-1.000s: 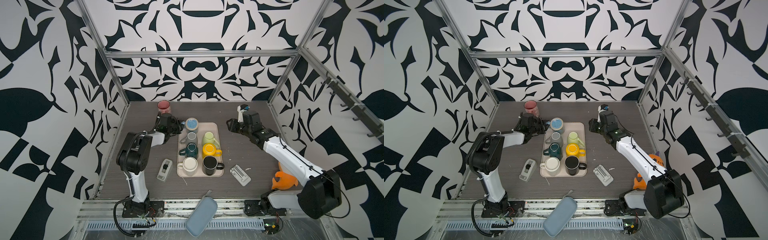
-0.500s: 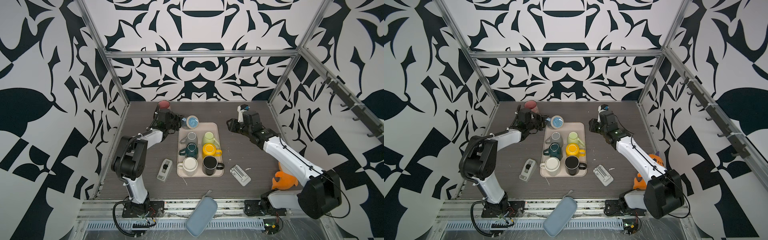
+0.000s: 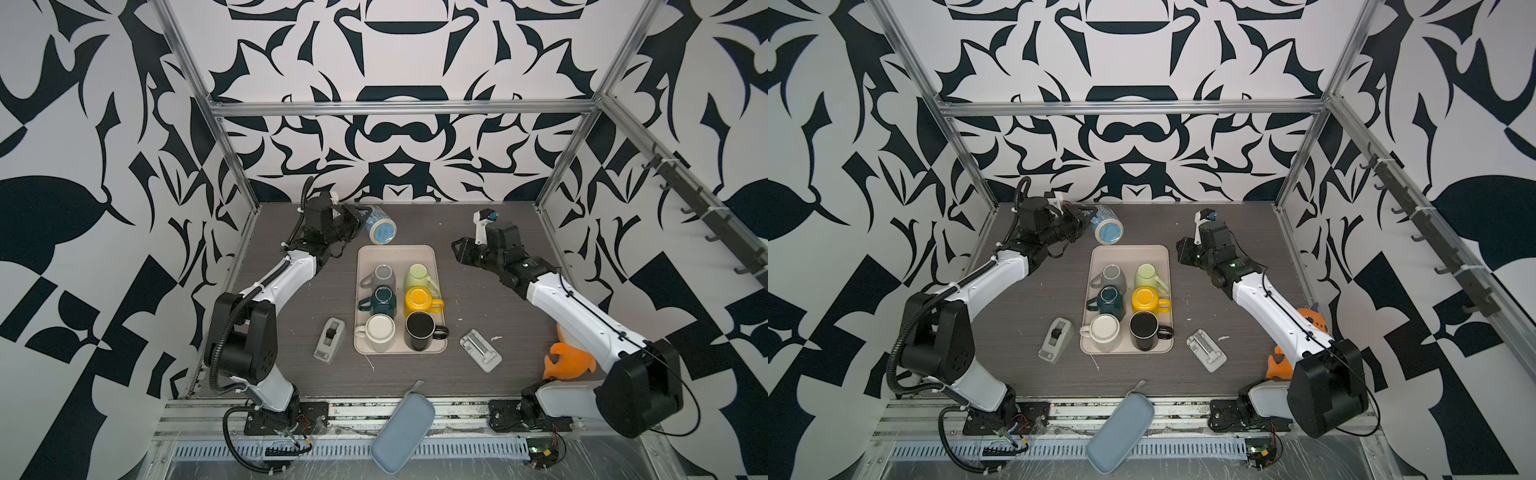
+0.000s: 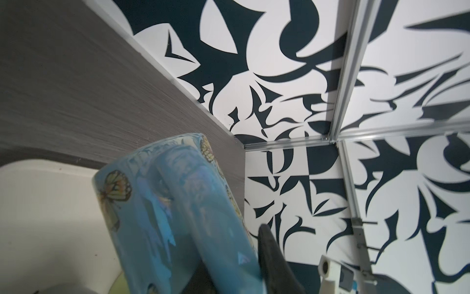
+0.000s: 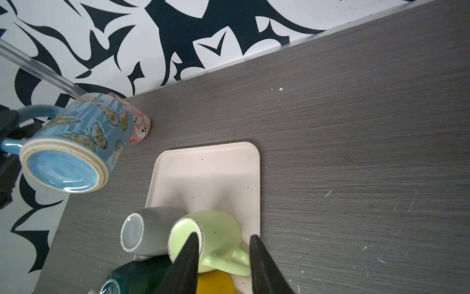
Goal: Turn the mug right side up
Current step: Pick up the mug from the tray, then place the mug at the top-center of the table.
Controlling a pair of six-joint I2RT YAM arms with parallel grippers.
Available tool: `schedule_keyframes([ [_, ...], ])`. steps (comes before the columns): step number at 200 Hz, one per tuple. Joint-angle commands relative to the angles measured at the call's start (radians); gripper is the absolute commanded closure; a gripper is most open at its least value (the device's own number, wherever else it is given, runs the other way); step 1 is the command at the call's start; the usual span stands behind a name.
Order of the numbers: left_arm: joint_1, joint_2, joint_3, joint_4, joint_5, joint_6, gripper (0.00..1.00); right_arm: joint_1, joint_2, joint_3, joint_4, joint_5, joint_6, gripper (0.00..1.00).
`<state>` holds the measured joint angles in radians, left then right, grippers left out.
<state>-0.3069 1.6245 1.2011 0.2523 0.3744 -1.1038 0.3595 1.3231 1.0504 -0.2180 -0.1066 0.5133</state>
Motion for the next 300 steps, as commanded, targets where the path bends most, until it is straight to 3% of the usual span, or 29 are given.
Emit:
schedule_keyframes([
  [1, -0.022, -0.071, 0.075, 0.000, 0.045, 0.261, 1.00, -0.004, -0.011, 0.064, 0.010, -0.053, -0.023, 0.66],
  [26, -0.076, -0.116, 0.107, -0.131, -0.058, 0.517, 1.00, -0.004, 0.004, 0.094, 0.005, -0.104, -0.036, 0.68],
  [57, -0.198, -0.183, 0.100, -0.208, -0.264, 0.847, 1.00, -0.006, 0.032, 0.141, 0.008, -0.187, -0.040, 0.68],
  [122, -0.348, -0.269, -0.063, 0.018, -0.513, 1.178, 1.00, -0.017, 0.057, 0.234, 0.042, -0.339, -0.031, 0.67],
  [206, -0.488, -0.268, -0.215, 0.425, -0.745, 1.399, 1.00, -0.021, 0.116, 0.248, 0.247, -0.602, 0.142, 0.64],
  [246, -0.530, -0.218, -0.229, 0.600, -0.837, 1.493, 1.00, -0.021, 0.135, 0.253, 0.269, -0.625, 0.174, 0.60],
  [300, -0.553, -0.158, -0.216, 0.725, -0.880, 1.566, 1.00, -0.021, 0.148, 0.255, 0.303, -0.647, 0.224, 0.57],
])
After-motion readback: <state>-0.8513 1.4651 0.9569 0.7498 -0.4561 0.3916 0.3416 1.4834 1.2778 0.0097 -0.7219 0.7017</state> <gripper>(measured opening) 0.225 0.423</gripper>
